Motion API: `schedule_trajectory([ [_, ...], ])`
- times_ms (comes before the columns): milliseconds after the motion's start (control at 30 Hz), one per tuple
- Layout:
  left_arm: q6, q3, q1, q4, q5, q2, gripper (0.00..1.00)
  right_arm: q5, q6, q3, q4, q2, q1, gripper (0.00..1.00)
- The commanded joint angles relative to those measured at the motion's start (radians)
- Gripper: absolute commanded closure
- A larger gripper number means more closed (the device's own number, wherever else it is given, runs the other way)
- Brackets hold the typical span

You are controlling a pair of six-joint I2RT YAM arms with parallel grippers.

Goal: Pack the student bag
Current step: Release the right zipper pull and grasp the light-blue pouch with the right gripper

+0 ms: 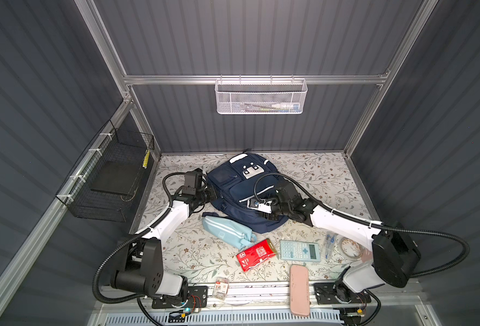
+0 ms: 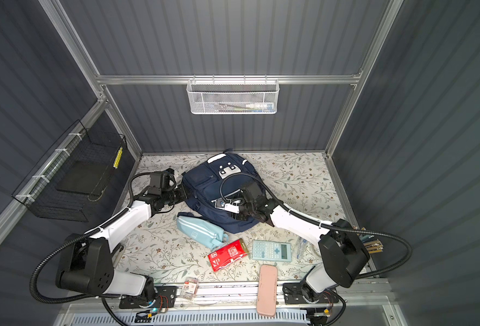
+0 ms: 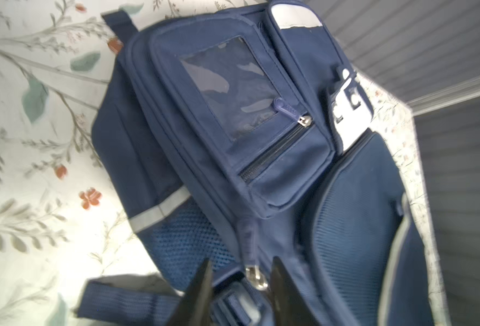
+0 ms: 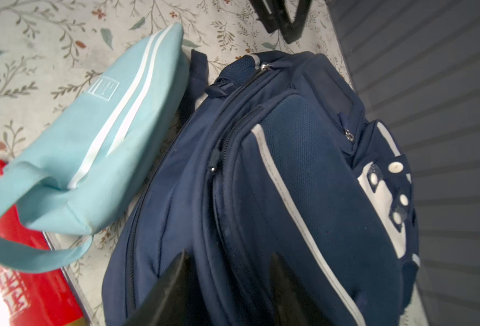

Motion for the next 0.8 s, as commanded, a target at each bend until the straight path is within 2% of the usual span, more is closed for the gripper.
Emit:
schedule_trajectory([
  [0,-0.011,-0.014,-0.004,-0.009,0.014,-0.059,0.52,0.104,0.084,-0.023,-0.014,-0.052,0.045,0.45],
  [100,0.001,-0.003,-0.004,-0.106,-0.008,-0.119,0.28,0.198,0.199,-0.051,-0.018,-0.104,0.092,0.41],
  [200,0.01,-0.017,-0.002,-0.192,-0.027,-0.188,0.1,0.161,0.352,-0.078,-0.044,-0.177,0.126,0.36],
  [267,0.014,-0.045,-0.002,-0.222,-0.027,-0.224,0.03,0.106,0.484,-0.087,-0.049,-0.223,0.131,0.32],
  [333,0.024,-0.078,-0.002,-0.24,-0.026,-0.245,0.02,0.07,0.637,-0.103,-0.017,-0.252,0.132,0.29],
  [433,0.015,-0.139,-0.002,-0.226,-0.024,-0.274,0.06,0.001,0.765,-0.141,0.04,-0.231,0.162,0.25],
  [533,-0.024,-0.207,-0.002,-0.164,0.017,-0.287,0.08,0.065,0.812,-0.126,0.018,-0.158,0.234,0.24],
  [633,-0.04,-0.244,-0.002,-0.139,0.033,-0.278,0.11,0.097,0.924,-0.103,-0.005,-0.086,0.241,0.26],
  [767,-0.045,-0.284,-0.002,-0.123,0.02,-0.285,0.12,0.117,1.013,-0.112,0.025,-0.03,0.252,0.3],
])
